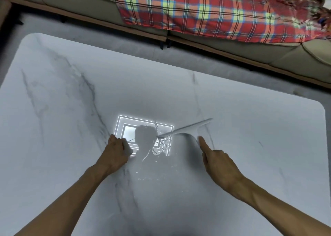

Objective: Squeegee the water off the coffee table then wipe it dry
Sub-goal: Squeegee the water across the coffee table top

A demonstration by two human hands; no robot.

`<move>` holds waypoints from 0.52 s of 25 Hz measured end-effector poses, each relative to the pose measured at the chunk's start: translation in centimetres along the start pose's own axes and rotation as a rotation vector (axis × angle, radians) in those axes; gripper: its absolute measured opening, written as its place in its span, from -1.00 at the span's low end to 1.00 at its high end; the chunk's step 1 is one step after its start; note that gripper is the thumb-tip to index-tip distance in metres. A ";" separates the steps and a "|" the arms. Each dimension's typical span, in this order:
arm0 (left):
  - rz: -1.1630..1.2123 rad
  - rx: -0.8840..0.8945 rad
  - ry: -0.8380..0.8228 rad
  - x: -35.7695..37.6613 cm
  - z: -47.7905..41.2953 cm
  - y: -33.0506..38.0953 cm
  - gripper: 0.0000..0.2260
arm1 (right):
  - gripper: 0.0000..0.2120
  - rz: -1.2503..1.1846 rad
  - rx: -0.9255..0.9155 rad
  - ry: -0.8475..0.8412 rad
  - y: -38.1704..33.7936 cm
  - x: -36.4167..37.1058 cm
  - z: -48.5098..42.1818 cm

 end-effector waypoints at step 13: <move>-0.011 0.013 -0.074 4.4 7.7 -5.9 -0.79 | -0.47 -0.058 0.036 0.162 -2.8 2.8 0.4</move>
Point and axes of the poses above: each hand's wrist, its own z-axis away from the middle knuckle, its own x-axis out of the palm, y = z × x, the point moved 6 cm from there along -z, towards the middle knuckle, and after that the axes turned 2 degrees about -x, right-handed, at the moved point
